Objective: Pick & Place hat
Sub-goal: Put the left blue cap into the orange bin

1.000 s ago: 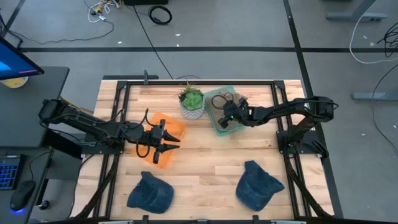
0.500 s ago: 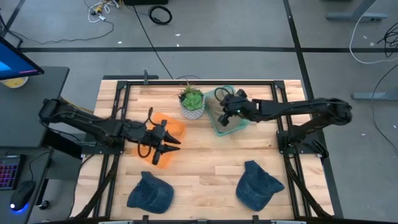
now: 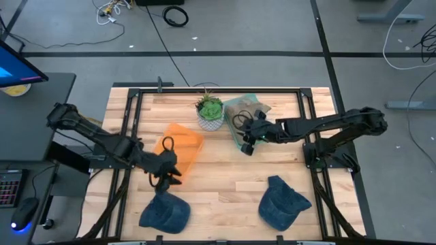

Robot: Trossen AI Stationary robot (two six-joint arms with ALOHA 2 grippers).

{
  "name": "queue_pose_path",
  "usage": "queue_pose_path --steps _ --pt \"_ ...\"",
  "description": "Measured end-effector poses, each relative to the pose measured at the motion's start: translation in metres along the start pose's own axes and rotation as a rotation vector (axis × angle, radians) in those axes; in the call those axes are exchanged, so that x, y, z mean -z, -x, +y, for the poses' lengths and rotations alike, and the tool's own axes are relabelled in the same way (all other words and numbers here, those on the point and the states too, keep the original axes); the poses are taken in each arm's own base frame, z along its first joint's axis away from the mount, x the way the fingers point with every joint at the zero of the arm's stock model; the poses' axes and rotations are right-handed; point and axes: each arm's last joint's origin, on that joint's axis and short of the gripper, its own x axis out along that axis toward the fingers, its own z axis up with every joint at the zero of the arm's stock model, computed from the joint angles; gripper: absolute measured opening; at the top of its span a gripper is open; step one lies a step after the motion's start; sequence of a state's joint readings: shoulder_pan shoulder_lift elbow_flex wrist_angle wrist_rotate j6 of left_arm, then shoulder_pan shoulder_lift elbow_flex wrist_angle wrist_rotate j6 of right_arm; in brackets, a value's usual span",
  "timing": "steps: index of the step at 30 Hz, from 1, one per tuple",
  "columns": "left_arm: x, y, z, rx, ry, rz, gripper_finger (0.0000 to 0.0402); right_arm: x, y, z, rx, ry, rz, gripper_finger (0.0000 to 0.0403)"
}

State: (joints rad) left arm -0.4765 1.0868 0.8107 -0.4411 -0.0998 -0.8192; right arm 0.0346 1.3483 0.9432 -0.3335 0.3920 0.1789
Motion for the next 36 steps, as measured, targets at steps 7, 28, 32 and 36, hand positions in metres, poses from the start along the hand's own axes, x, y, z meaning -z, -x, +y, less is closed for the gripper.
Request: queue_pose_path --steps 7,28,32,36 --pt "0.039 -0.025 -0.027 0.040 0.414 0.271 0.0204 0.002 -0.003 0.002 0.001 -0.045 0.014 0.0132" --pt "0.101 -0.096 -0.036 -0.146 0.412 0.417 0.0164 0.003 -0.005 0.002 0.004 -0.038 0.022 0.0116" --pt "0.102 -0.095 -0.037 -0.136 0.399 0.430 0.0080 0.003 -0.005 0.002 0.004 -0.038 0.022 0.0116" --pt "0.100 -0.094 -0.043 -0.090 0.317 0.463 0.0012 0.003 -0.005 0.002 0.004 -0.038 0.022 0.0116"
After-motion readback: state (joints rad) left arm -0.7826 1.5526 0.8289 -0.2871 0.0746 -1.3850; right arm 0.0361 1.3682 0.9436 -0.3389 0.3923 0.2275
